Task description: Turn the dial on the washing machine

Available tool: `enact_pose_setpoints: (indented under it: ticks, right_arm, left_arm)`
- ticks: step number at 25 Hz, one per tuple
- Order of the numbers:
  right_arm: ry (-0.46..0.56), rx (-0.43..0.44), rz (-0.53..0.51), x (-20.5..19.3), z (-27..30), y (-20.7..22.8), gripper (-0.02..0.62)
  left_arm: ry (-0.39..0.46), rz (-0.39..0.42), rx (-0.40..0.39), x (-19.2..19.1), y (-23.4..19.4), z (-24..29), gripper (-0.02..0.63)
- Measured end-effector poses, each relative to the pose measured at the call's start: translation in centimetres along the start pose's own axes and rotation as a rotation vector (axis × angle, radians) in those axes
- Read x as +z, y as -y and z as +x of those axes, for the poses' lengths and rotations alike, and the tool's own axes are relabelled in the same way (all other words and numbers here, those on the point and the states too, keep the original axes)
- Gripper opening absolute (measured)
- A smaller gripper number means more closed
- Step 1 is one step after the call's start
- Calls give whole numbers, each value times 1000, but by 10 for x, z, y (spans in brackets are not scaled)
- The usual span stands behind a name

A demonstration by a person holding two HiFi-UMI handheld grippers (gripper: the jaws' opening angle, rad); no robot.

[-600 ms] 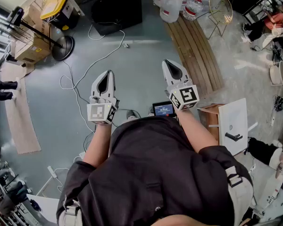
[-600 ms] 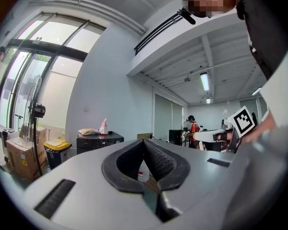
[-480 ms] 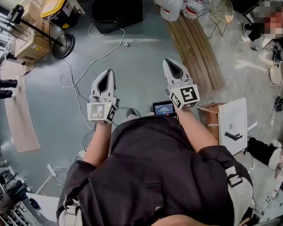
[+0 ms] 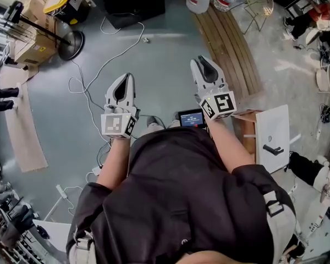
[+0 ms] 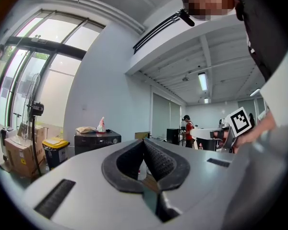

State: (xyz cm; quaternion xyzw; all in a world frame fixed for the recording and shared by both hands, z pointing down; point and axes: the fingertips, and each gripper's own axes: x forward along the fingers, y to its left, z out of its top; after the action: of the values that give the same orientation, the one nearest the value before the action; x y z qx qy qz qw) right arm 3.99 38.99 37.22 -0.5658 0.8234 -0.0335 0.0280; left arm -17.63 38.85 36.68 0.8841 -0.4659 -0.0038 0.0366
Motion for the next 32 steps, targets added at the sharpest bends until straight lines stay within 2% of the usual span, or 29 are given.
enact_pose_setpoints:
  ticks: [2, 3, 5, 6, 22, 32]
  right_arm:
    - [15, 0, 3, 1, -1, 3, 108]
    - [14, 6, 8, 0, -1, 4, 149]
    - [-12, 35, 30, -5, 2, 2, 320]
    - [-29, 52, 40, -7, 4, 1, 335]
    - [-47, 62, 11, -10, -12, 40, 322]
    - [-74, 47, 14, -27, 15, 65, 314]
  left_arm:
    - [9, 4, 2, 2, 4, 2, -5]
    - [11, 7, 2, 3, 6, 3, -5]
    - [13, 12, 1, 5, 9, 4, -5]
    - [14, 14, 0, 6, 10, 5, -5]
    - [8, 32, 17, 6, 39, 24, -5]
    - [-18, -15, 37, -14, 13, 52, -5]
